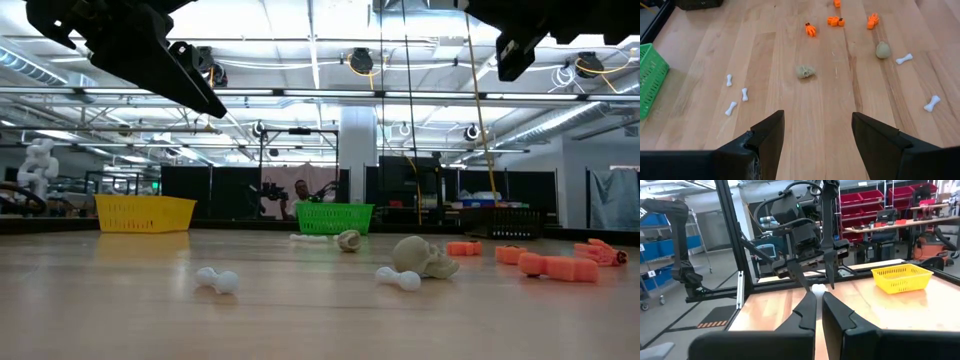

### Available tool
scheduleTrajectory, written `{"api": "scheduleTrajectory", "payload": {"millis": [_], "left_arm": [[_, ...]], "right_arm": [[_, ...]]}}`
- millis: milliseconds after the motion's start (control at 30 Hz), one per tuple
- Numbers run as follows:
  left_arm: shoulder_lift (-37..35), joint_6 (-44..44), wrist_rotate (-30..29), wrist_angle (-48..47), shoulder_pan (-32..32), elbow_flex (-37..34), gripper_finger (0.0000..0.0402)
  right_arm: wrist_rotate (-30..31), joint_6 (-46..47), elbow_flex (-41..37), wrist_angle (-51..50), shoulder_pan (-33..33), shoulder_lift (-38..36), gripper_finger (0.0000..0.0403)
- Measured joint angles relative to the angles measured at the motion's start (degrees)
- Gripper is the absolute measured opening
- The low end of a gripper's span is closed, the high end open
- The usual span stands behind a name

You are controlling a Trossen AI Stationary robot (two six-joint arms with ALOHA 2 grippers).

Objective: Sort Halloween decoration
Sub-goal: Put the white bone toy into the black bin

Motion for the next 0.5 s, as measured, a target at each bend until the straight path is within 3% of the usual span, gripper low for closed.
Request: {"api": "scheduleTrajectory", "payload": {"millis": [367, 500], "left_arm": [[0.00, 0.00, -0.02, 0.00, 0.00, 0.00, 0.0231], [0.00, 0.00, 0.00, 0.02, 0.00, 0.00, 0.0231]], "right_arm": [[0.62, -2.98, 0.01, 1.32, -0.37, -0.87, 0.0000], [5.13, -3.36, 1.17, -4.60, -1.66, -5.06, 0.0000]]}}
